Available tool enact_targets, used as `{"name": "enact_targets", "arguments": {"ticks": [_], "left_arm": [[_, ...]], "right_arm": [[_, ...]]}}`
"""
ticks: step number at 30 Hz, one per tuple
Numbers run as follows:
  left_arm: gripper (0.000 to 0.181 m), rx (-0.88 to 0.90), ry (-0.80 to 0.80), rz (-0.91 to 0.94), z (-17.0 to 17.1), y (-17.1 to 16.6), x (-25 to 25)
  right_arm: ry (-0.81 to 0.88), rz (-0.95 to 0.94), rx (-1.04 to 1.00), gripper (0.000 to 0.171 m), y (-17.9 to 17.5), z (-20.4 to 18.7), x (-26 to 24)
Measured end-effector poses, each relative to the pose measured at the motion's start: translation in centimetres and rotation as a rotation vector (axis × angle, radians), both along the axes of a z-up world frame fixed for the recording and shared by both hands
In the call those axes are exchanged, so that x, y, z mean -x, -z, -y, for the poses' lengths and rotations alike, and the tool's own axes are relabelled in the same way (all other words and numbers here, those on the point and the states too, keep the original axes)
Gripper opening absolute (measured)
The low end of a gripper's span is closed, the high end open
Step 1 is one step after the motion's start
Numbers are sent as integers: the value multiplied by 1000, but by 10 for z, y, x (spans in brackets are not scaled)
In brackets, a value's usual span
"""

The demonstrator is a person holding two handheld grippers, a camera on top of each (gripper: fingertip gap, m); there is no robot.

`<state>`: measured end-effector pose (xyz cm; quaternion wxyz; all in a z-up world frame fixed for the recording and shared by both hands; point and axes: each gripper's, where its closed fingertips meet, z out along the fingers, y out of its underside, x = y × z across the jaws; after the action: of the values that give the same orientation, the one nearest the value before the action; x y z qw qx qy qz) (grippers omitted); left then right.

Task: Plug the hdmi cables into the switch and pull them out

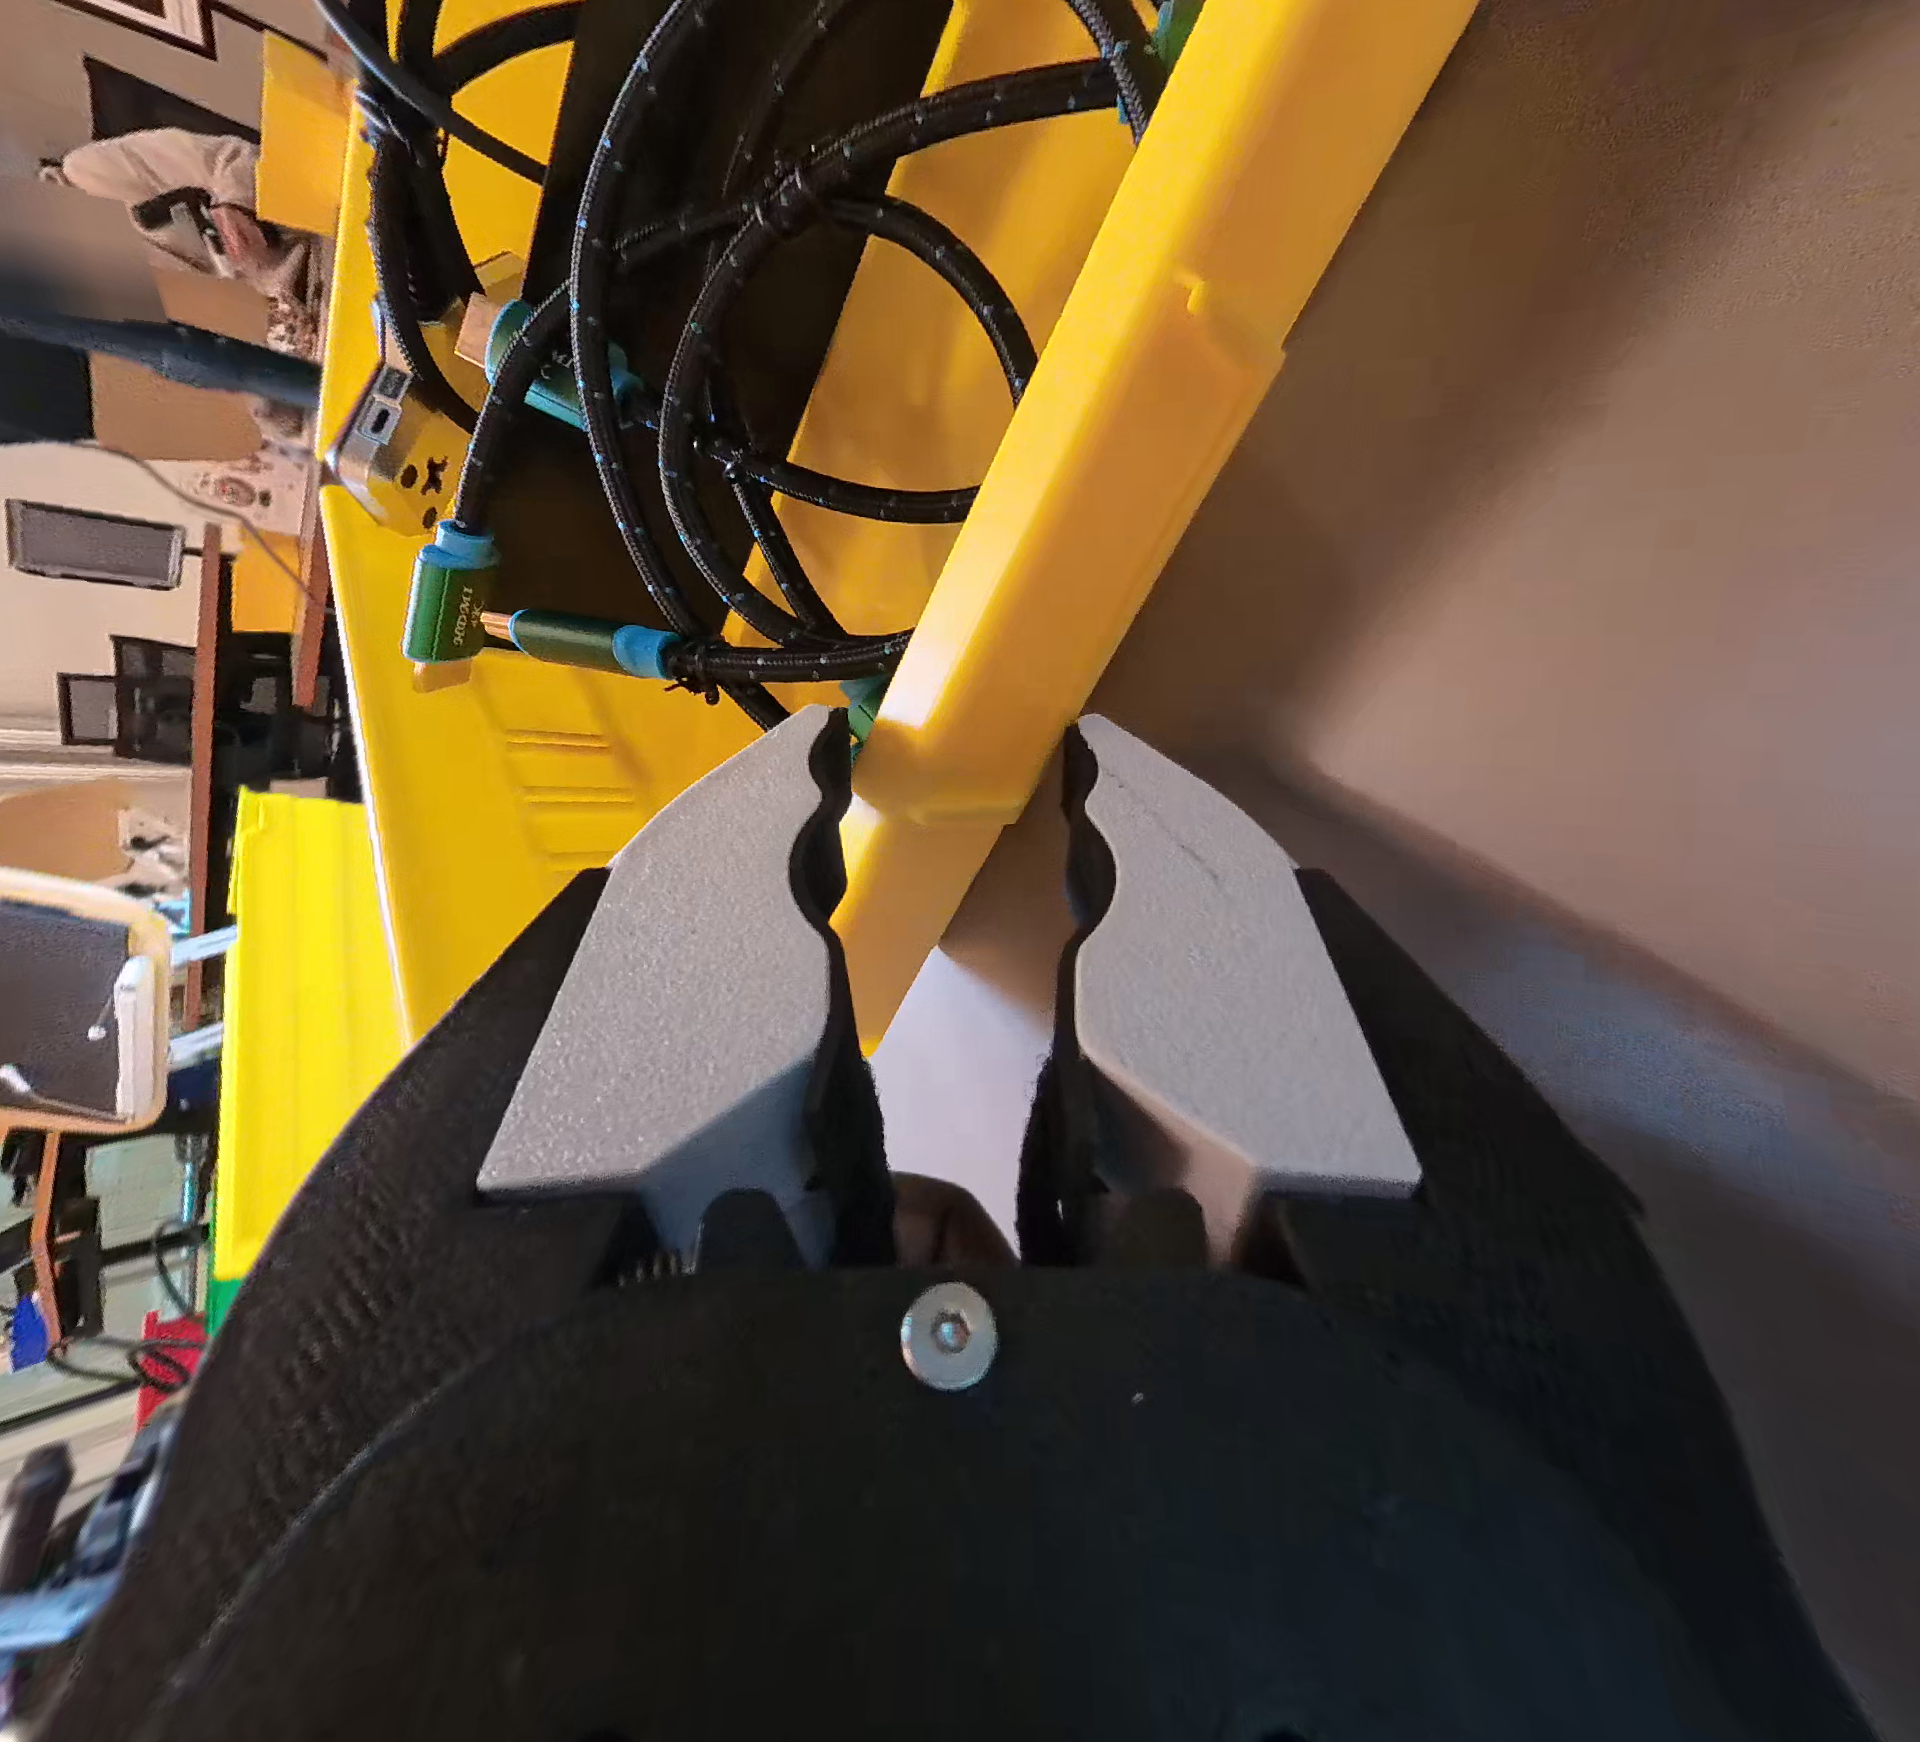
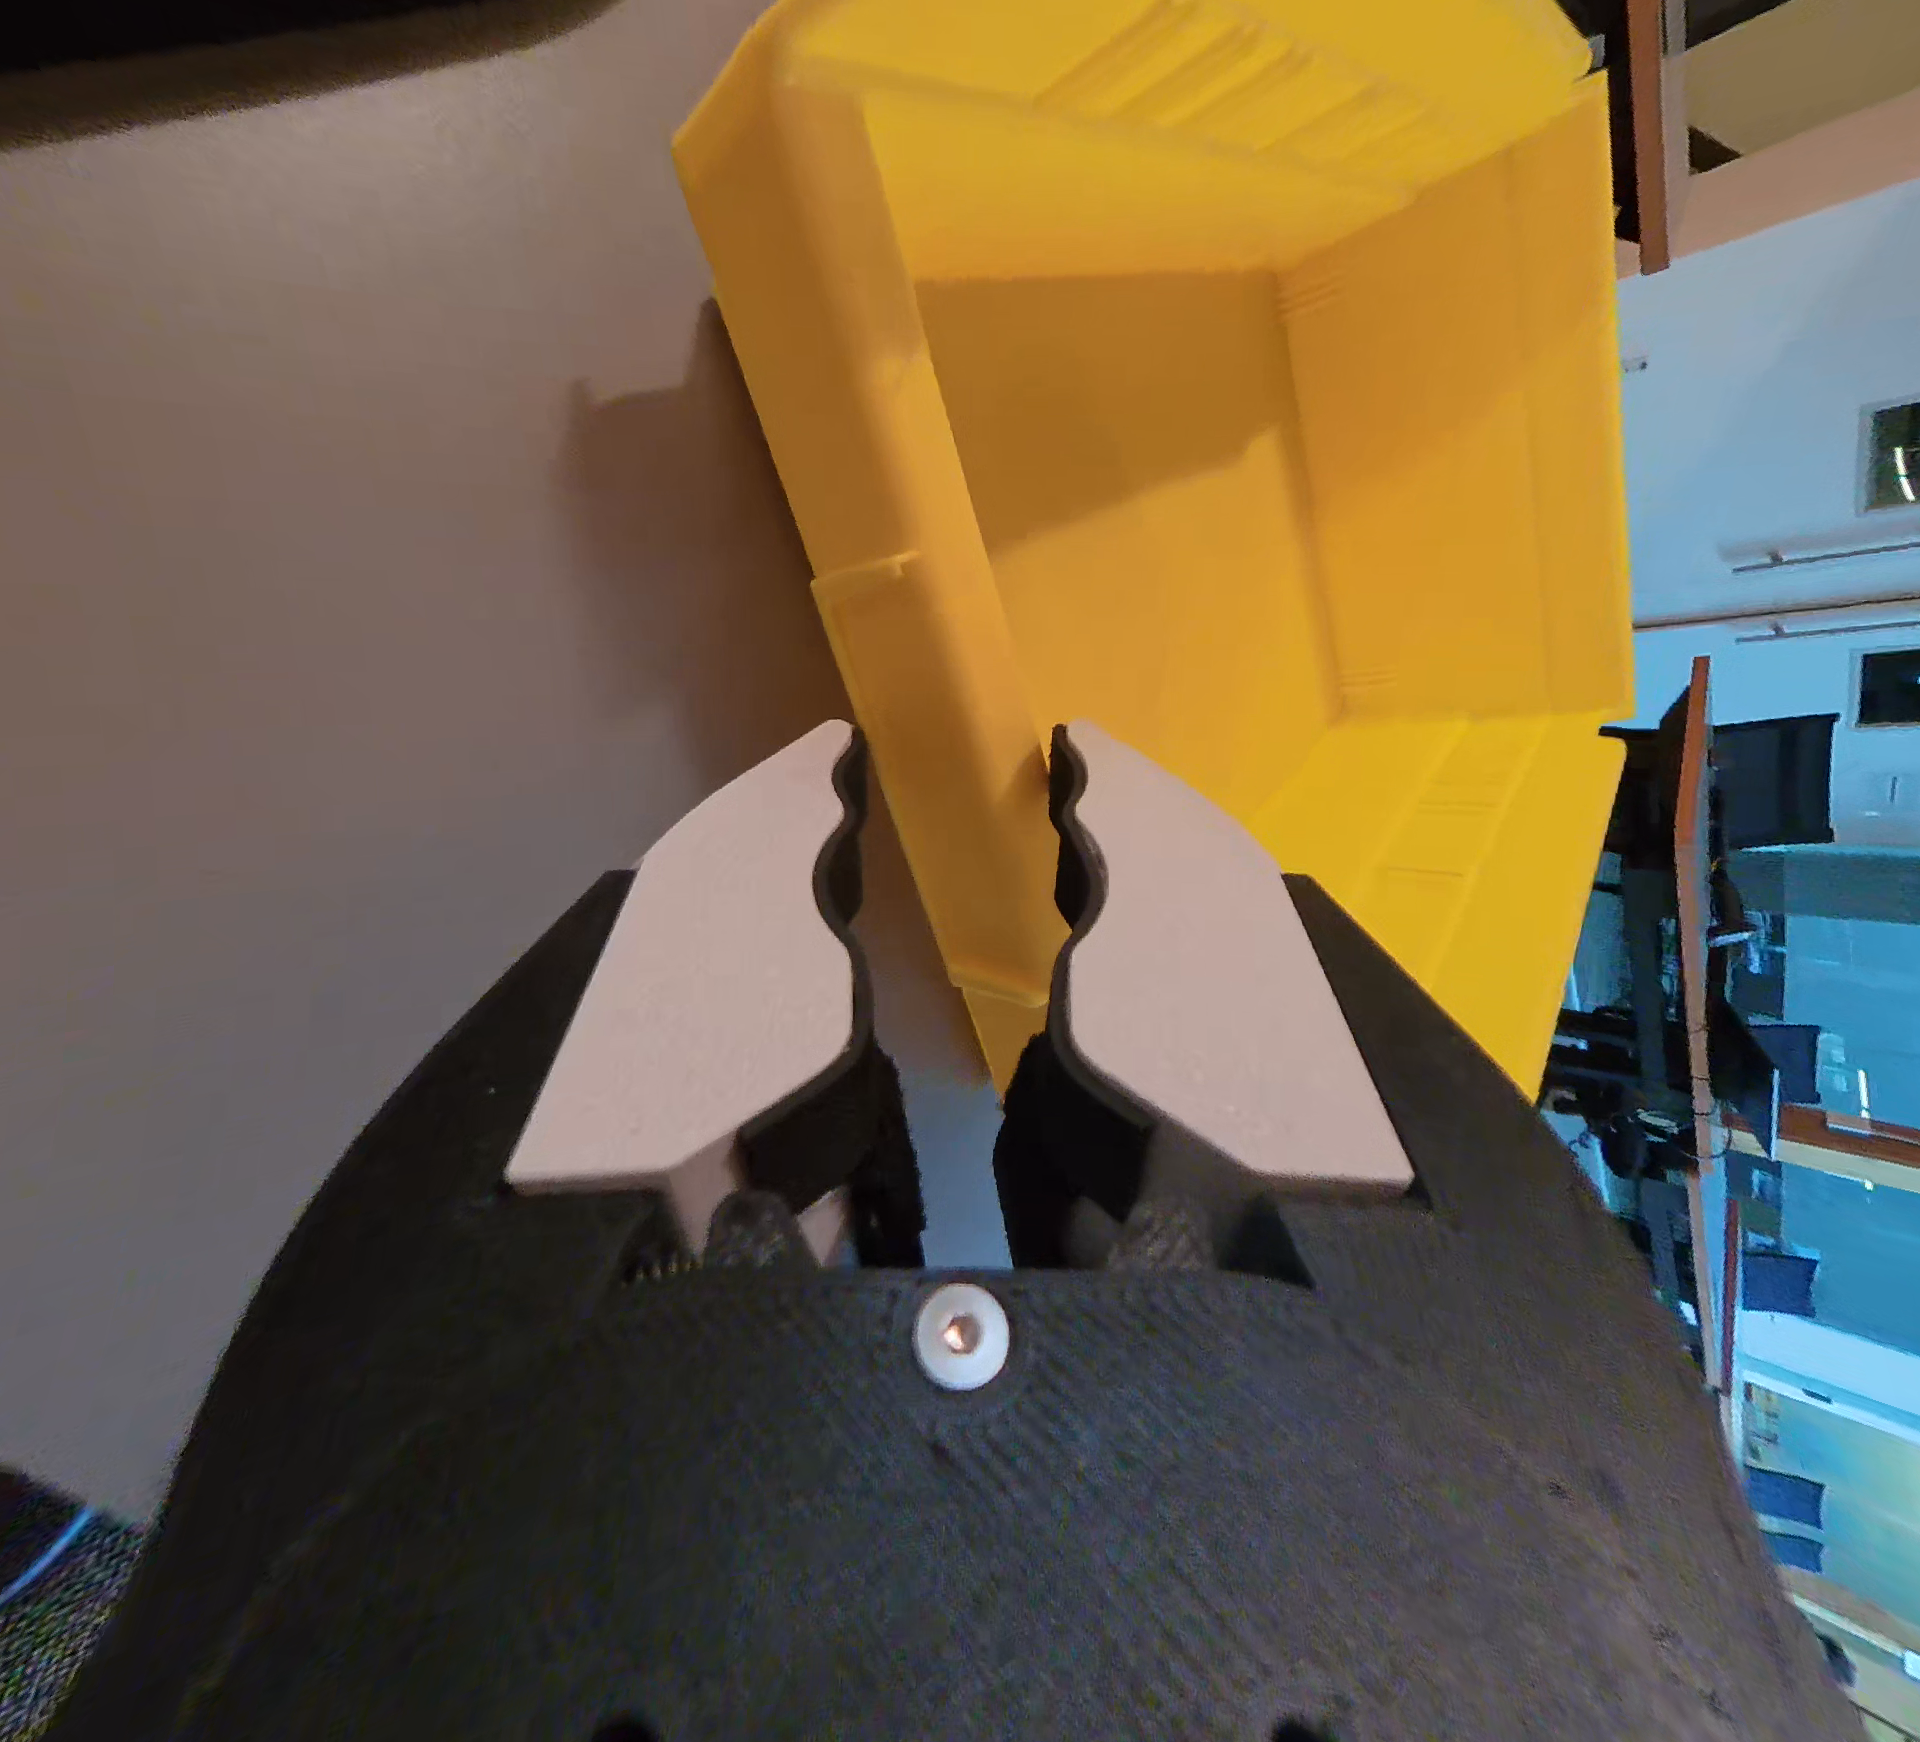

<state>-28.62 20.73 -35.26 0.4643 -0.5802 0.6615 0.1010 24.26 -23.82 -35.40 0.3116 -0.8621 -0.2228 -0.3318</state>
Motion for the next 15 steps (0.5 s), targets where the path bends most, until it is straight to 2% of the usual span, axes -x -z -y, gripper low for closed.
{"name": "enact_targets", "arguments": {"ticks": [8,15], "left_arm": [[39,4,8,39,15,-1,64],[41,17,-9,82,15,-1,76]], "right_arm": [[-21,-157,-9,35,-1,31,15],[-24,-277,-4,34,-2,46,30]]}}
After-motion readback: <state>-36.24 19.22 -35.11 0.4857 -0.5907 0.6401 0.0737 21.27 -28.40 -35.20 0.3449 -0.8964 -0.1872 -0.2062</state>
